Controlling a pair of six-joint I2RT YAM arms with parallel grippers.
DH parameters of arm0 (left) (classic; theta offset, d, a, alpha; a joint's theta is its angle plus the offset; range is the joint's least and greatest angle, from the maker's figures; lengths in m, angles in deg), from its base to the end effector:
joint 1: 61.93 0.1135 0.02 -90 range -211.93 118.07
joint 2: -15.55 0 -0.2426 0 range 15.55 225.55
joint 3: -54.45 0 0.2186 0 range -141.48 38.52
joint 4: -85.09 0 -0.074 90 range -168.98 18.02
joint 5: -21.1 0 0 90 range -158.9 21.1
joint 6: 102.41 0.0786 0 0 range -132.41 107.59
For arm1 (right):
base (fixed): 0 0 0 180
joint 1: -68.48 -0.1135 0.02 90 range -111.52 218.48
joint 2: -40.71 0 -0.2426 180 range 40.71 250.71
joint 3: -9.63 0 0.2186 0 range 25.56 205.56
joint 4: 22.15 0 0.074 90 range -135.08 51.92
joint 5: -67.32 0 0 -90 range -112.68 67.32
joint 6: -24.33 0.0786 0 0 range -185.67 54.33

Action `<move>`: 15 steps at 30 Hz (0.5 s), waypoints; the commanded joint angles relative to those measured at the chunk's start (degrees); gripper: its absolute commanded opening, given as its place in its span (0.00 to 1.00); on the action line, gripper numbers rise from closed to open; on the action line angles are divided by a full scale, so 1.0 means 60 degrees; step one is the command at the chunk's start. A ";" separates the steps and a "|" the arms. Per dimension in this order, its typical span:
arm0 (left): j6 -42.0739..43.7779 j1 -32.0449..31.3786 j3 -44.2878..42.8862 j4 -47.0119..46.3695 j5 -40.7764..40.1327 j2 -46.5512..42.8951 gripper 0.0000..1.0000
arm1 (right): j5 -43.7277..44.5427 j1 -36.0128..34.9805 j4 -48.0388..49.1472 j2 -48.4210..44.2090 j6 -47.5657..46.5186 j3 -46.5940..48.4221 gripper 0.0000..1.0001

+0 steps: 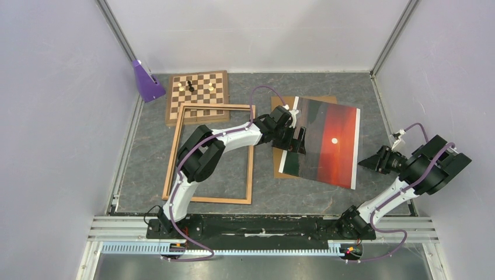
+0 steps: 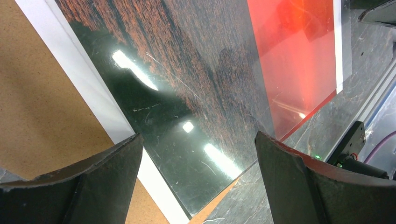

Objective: Put the photo into the frame

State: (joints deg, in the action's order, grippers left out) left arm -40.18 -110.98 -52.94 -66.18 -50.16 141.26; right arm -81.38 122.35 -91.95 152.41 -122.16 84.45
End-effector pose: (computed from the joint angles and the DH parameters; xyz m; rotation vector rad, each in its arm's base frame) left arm 0.2891 -0.3717 0.1331 0.6415 2.5066 -0.9649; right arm 0.2026 -0.1636 0.0977 0.1346 2.2638 0.9977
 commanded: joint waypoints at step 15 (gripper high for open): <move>0.0255 -0.0402 0.0774 -0.0097 -0.0194 0.0635 0.98 | 0.1469 0.0634 0.1487 0.0694 0.1266 -0.0549 0.44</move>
State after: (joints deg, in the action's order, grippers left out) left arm -40.11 -111.20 -51.47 -68.45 -50.49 140.89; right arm -82.67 123.55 -91.73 154.24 -119.67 84.87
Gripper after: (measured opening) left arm 0.977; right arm 0.430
